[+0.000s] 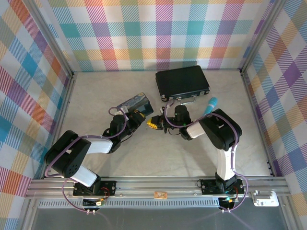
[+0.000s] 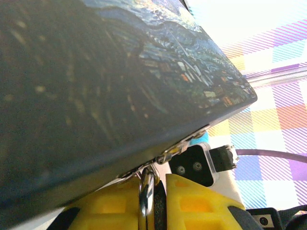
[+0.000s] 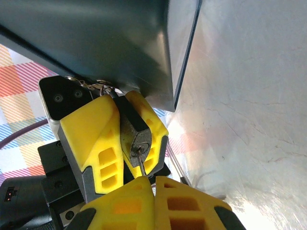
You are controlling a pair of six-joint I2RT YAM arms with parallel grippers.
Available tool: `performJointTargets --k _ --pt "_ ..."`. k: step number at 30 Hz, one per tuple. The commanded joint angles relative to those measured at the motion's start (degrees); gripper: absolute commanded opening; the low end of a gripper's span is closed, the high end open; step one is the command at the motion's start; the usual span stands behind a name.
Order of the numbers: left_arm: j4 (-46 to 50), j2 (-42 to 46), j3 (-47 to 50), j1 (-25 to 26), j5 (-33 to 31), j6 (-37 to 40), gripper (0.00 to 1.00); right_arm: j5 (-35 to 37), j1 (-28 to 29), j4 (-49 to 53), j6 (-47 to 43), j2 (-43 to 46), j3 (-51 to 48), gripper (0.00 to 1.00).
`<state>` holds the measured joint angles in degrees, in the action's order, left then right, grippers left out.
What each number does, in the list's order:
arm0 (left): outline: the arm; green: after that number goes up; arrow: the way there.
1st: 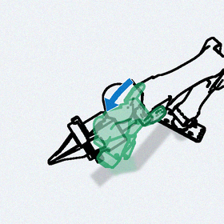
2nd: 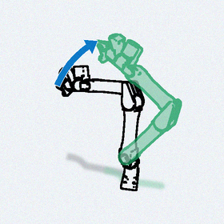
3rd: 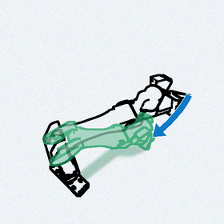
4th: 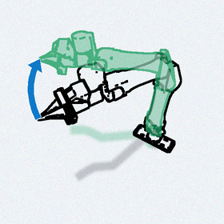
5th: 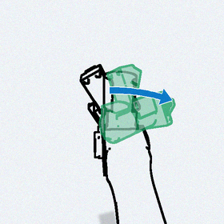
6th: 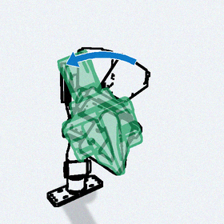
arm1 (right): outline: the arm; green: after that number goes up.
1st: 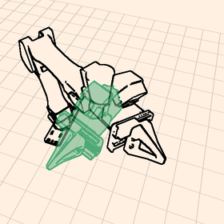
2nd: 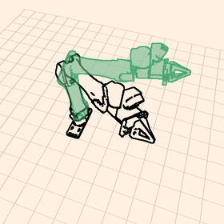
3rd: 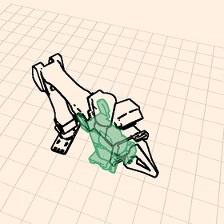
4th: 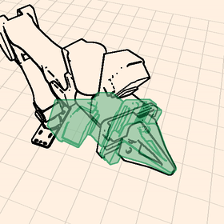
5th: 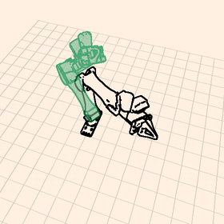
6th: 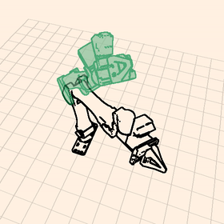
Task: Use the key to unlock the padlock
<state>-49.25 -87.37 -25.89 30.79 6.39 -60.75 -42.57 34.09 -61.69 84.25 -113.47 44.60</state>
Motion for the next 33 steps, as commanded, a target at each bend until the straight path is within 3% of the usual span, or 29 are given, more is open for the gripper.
performJointTargets --k 1,9,17,20,25,33 --pt "-7.94 0.73 -2.09 4.54 13.93 -0.97 0.00 9.16 -0.16 -5.85 -3.77 -1.84 1.17 0.00" --pt "-9.08 0.65 -2.52 4.48 17.49 -2.53 0.00 7.19 -0.68 4.32 -20.55 0.57 4.35 0.00" --pt "-13.32 -0.16 -1.10 4.54 18.82 -4.16 0.00 11.98 -2.09 4.29 -15.86 -0.19 3.79 0.00" --pt "-14.78 -0.50 -0.58 4.62 18.43 -5.38 0.00 15.50 -1.93 6.08 -9.90 0.11 3.16 0.00" --pt "-15.14 -0.14 -0.13 5.22 16.57 -6.03 0.00 18.43 -0.19 -1.25 -0.19 -0.31 1.14 0.00" --pt "-18.32 0.16 -0.11 7.15 14.80 -9.11 0.00 22.21 0.01 -0.93 2.53 -2.18 0.33 0.00"
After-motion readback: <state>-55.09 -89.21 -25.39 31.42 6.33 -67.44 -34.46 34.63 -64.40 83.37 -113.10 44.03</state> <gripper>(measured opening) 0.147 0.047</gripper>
